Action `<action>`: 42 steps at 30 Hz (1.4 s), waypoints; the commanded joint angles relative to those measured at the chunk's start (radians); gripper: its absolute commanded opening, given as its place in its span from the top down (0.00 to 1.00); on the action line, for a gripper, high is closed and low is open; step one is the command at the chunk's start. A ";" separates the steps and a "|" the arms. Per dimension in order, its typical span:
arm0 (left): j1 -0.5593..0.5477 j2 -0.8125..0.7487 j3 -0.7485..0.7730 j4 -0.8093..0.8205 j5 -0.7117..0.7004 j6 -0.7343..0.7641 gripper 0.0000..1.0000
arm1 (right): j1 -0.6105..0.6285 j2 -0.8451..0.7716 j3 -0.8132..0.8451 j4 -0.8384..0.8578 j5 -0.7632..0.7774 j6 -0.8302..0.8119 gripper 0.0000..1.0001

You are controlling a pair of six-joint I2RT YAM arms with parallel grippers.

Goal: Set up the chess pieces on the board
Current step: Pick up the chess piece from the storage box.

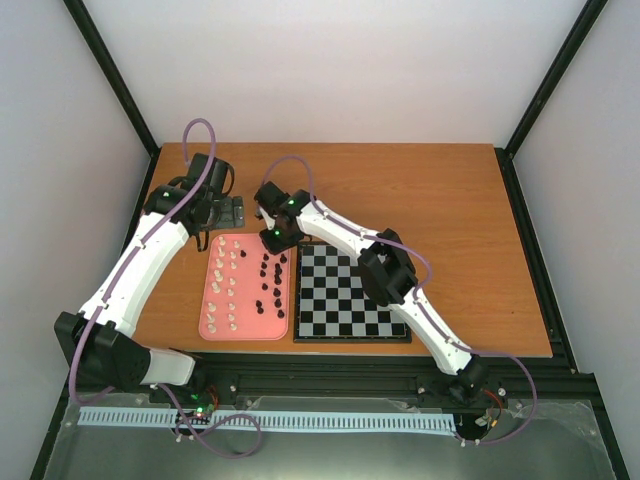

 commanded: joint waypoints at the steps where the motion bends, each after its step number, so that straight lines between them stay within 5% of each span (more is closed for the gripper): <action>1: -0.003 -0.009 0.000 0.017 -0.012 -0.005 0.00 | 0.011 0.038 0.026 -0.003 0.003 -0.008 0.71; 13: -0.003 -0.006 0.003 0.022 -0.010 -0.006 0.00 | 0.008 0.014 0.021 -0.008 0.038 -0.019 0.78; 29: -0.003 0.001 0.053 0.019 0.011 -0.006 0.00 | -0.011 -0.209 -0.071 0.012 0.078 -0.077 0.79; 42: -0.003 0.088 0.206 -0.018 0.293 -0.060 0.04 | -0.035 -0.531 -0.219 0.002 0.070 -0.148 0.78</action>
